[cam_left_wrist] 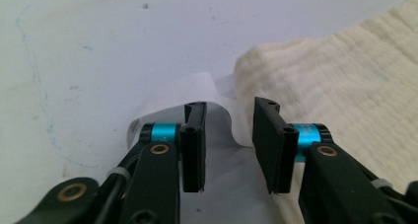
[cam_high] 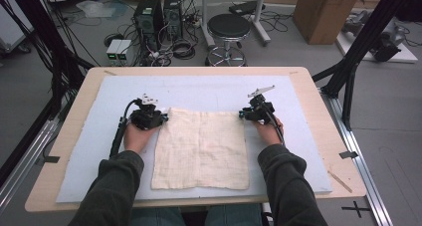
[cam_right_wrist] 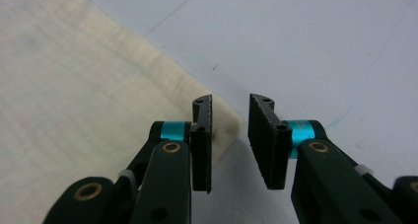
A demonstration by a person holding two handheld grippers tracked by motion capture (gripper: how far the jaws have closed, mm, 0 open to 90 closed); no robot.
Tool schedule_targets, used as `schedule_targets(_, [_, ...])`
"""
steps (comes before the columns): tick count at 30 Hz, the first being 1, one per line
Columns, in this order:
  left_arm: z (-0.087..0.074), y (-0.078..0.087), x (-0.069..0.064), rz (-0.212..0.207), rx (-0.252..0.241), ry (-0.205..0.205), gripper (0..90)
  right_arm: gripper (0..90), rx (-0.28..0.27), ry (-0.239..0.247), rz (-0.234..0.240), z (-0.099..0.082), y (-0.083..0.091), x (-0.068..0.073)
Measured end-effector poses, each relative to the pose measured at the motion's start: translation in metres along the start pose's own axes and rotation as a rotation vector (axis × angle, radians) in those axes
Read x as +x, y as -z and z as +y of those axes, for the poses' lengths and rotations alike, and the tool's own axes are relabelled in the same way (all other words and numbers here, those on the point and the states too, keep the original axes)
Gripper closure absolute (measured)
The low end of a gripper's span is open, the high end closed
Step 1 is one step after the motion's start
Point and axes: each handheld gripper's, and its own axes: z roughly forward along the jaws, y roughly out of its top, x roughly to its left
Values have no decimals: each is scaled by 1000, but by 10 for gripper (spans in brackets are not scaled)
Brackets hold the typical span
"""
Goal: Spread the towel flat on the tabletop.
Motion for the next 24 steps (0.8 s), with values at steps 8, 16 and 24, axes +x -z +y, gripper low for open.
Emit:
schedule_targets(8, [0, -2, -2, 9, -9, -9, 893, 860, 1, 45, 10, 3, -7, 6])
schedule_targets(16, [10, 22, 7, 114, -112, -15, 895, 859, -34, 60, -17, 9, -4, 13])
schedule_targets(24, [8, 6, -8, -53, -60, -99, 654, 740, -32, 25, -13, 10, -5, 10])
